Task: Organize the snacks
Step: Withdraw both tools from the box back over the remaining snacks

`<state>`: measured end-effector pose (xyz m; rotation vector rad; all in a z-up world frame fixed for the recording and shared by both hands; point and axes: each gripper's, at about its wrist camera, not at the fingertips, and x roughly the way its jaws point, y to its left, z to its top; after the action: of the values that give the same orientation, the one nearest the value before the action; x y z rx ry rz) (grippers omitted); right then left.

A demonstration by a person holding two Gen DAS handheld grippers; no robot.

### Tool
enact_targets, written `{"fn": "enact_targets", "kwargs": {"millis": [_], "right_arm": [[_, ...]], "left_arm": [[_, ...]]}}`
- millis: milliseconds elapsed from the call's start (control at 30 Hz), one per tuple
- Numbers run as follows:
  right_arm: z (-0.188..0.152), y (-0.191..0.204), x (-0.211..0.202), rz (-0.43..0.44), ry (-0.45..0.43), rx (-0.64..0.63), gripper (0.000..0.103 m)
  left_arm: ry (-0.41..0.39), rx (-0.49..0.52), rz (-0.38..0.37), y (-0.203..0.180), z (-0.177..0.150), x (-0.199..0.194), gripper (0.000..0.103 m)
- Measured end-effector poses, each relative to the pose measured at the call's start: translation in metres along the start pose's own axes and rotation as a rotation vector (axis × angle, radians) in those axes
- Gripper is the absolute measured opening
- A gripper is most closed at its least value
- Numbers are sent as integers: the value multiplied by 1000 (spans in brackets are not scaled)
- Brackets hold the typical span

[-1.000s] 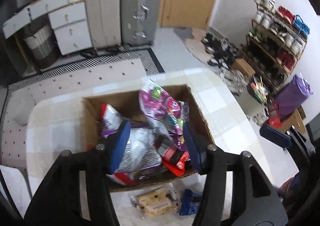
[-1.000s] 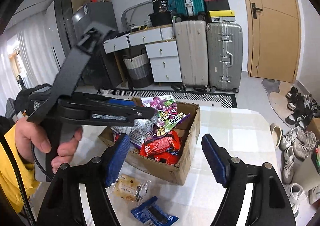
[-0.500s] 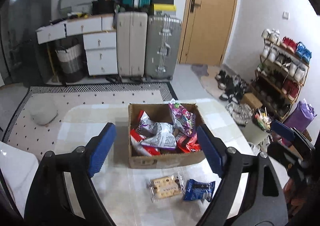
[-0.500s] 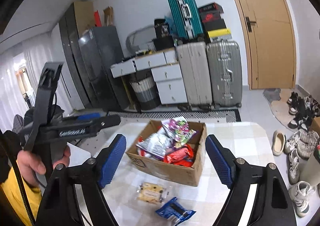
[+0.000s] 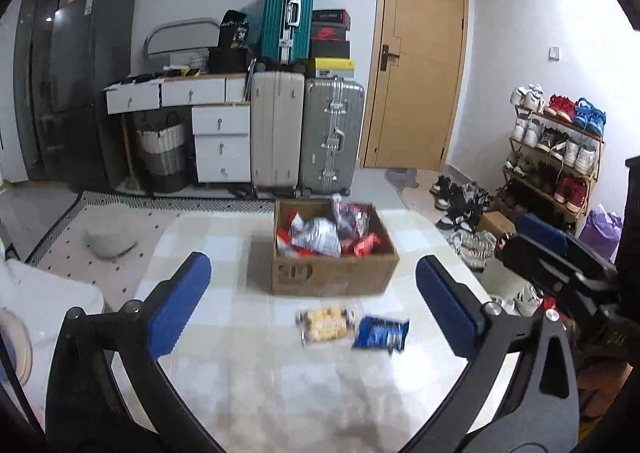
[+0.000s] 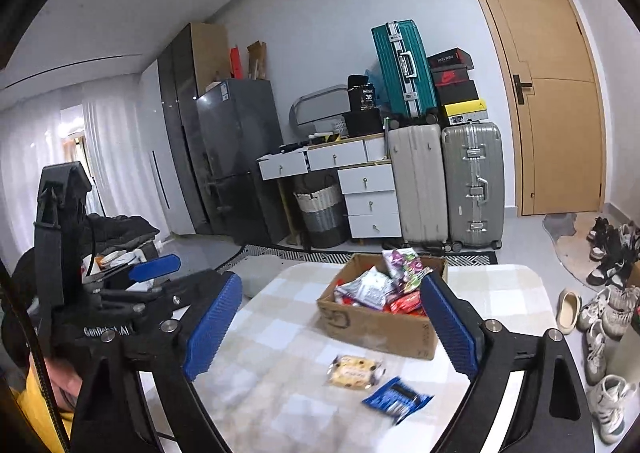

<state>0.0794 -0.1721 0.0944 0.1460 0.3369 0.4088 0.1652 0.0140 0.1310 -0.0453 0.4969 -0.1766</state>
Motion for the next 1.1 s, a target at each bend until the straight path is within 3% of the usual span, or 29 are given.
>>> {"fn": "enact_targets", "kwargs": {"millis": [167,433,800,1100], "right_arm": [[-19,13,-16,0,10,22,94],[-34,19,-34,-15,2,46,97],[-48,27,-45,-49,-1,18,98],[-71,11,-37,-69,23,38,99]], "left_arm": [[46,-44,-2,5,-32,-29,102],[74,-28,-6,1,-67,-50,102],[103,-46,-7,5,-81,-41,102],[171,-60,2,14,-94,-1,102]]}}
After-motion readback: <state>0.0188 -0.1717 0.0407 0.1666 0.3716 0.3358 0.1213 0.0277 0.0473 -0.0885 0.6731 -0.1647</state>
